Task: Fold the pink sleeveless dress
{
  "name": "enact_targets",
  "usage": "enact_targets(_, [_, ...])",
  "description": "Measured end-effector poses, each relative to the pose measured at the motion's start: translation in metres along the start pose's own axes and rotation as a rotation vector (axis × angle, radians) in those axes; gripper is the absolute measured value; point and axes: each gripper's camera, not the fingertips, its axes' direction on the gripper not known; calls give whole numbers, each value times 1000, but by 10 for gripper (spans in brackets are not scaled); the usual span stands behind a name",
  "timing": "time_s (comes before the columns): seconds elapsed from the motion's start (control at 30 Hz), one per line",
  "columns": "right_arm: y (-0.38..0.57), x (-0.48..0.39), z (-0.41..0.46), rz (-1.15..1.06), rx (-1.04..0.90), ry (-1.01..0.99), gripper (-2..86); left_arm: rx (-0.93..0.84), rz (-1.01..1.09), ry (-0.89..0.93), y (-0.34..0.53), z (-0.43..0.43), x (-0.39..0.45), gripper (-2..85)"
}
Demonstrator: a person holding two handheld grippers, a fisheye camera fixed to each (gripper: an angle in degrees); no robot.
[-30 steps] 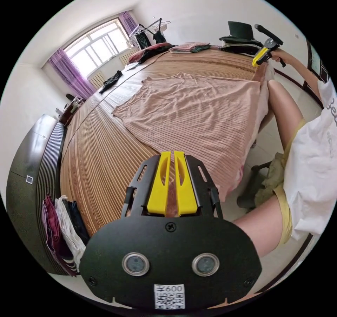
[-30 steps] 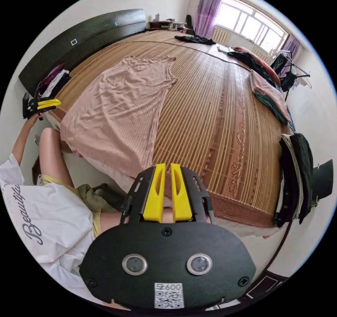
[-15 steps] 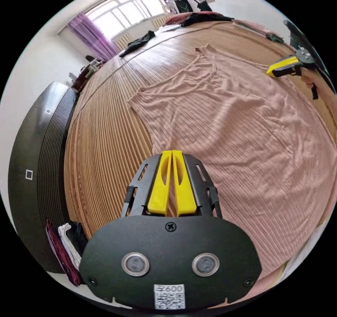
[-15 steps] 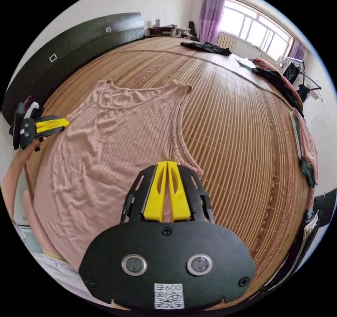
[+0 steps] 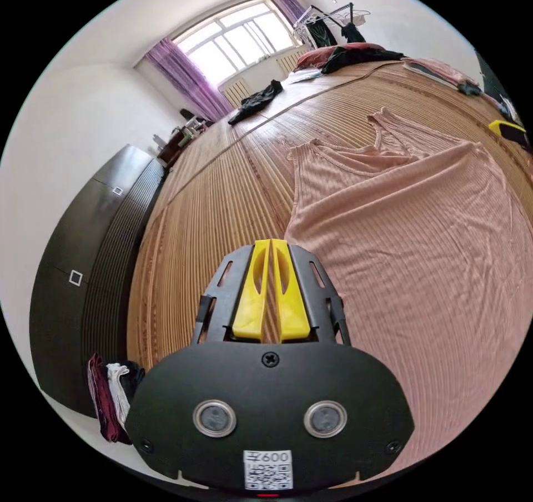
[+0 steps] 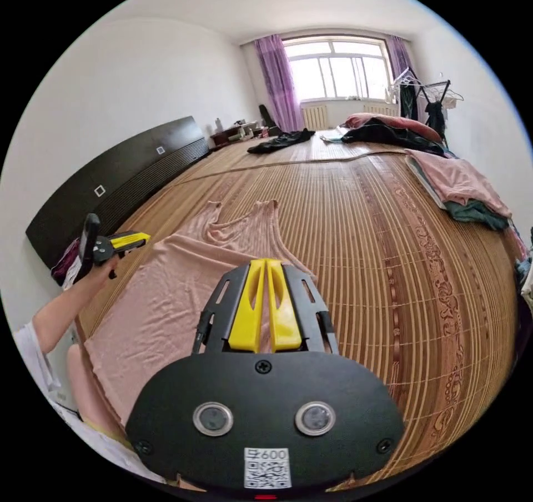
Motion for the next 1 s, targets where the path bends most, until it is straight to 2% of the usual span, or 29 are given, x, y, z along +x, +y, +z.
enact_targets(0.13, [100,-58,-34,-130,-286,-178,3,-42,52,320,111,-69,10,45])
enact_targets(0.2, [153,-85,-51,-168,-326,-189,15,-44,81,403,167,-109,19,73])
enact_targets(0.27, [204,-107,-61,-143,-338,-157,29,-106,129,335,215,-146,31,126])
enact_targets(0.3, [234,-120,-66,-122,-327,-112,37,-143,112,245,244,-171,36,130])
enact_targets(0.4, [280,-155,-89,-107,-131,-30,58,16,99,162,304,-239,46,124])
enact_targets(0.47, [289,-183,-95,-166,-86,-2,63,28,233,2,322,-258,70,119])
enact_targets(0.53, [291,-220,-97,-262,-68,27,66,-35,499,-239,341,-255,111,113])
enact_targets(0.57, [290,-228,-97,-279,-65,31,67,-35,524,-257,344,-253,117,111])
enact_targets(0.67, [281,-257,-93,-307,-75,-36,70,33,473,-94,342,-254,124,93])
enact_targets(0.8, [278,-289,-87,-321,-74,-131,72,-21,555,-139,346,-235,149,88])
enact_targets(1.0, [283,-341,-68,-418,-106,-126,68,39,441,-75,369,-234,154,71])
